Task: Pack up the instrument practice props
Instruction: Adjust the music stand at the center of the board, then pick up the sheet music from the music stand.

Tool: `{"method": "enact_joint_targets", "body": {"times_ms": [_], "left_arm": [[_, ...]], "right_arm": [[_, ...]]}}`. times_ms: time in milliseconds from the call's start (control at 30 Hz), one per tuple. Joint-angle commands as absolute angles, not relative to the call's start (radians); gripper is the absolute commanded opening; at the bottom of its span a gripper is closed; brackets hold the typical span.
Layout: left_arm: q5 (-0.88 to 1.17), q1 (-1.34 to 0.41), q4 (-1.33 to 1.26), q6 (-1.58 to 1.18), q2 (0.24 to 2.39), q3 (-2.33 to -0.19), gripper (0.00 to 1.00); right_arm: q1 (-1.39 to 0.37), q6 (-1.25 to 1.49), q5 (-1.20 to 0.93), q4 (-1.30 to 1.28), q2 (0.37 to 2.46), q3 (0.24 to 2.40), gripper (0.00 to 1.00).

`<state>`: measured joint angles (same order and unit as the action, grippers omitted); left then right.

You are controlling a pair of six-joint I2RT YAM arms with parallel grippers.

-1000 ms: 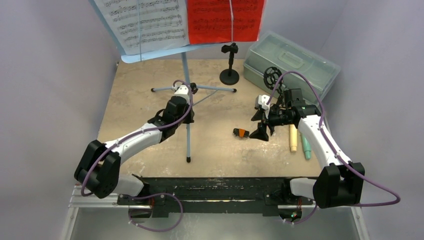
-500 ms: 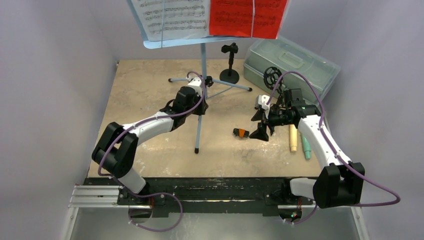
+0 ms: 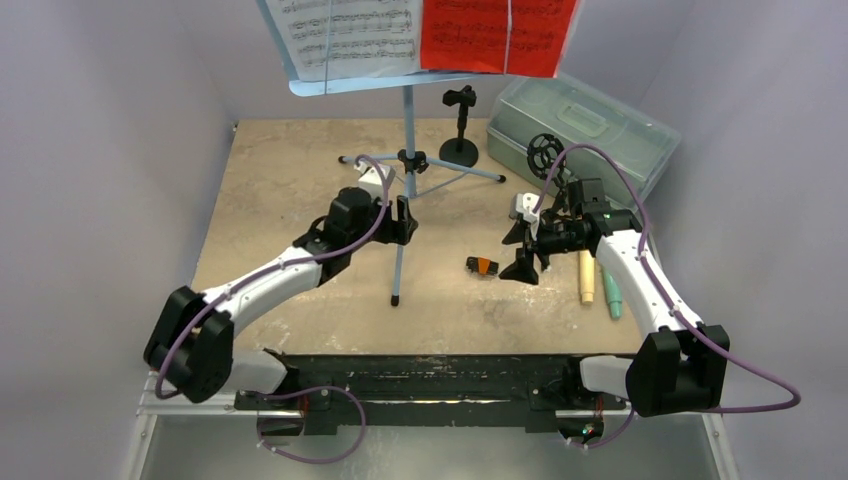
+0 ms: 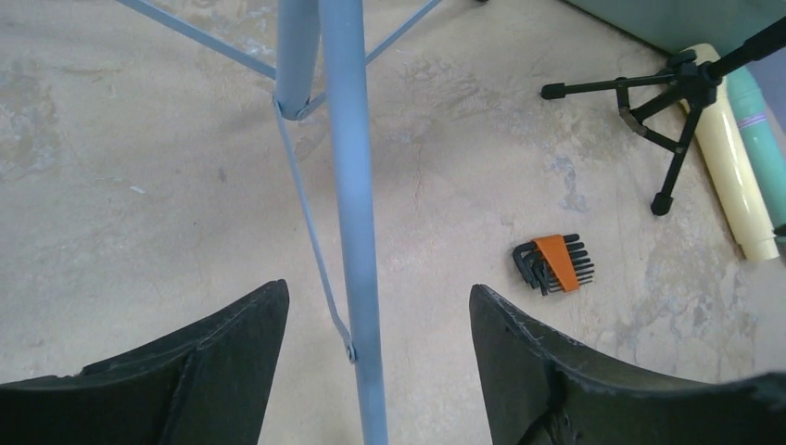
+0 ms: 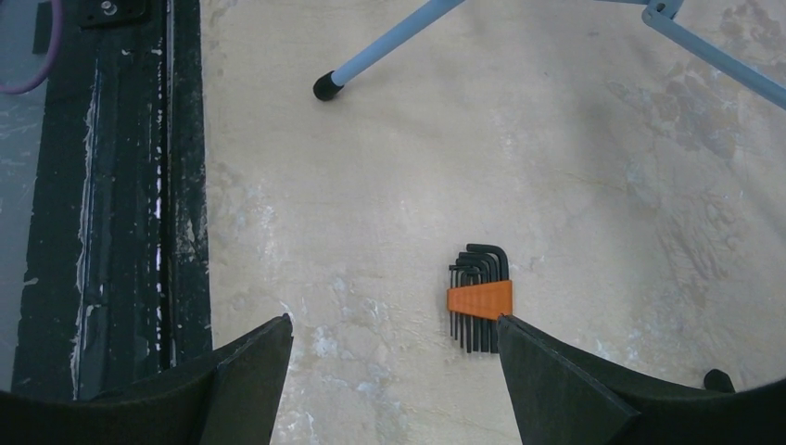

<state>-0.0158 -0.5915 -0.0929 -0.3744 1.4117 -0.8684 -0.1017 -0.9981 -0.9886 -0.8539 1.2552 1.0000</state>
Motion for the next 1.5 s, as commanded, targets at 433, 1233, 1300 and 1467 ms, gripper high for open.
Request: {"method": "enact_joint_targets", "body": {"times_ms": [433,1233,1300,1467], "left_arm": [[0.003,-0.586,0.166,-0.429,0.915,-0.699,0.98],[-0.155,-0.587,0.183,-0.301,0.787,-0.698,0.97],[-0.162,-0.587,0.179,-0.293,0.788,-0.700,0.97],[-0.177,-0.586,0.182,-0.284,0.796,-0.702,0.98]], "right_arm": [[-0.017,-1.039,-1.022,-0.989,1.056,1.081,0.87],[0.025,-0.916,-0.861,-1.359,1.274,1.975,0.92],[0.025,-0.904,-0.853,-1.357,1.285,2.017,0.93],[0.025,-0.884,-0.865,-1.349,1.311,2.091,0.94]]}}
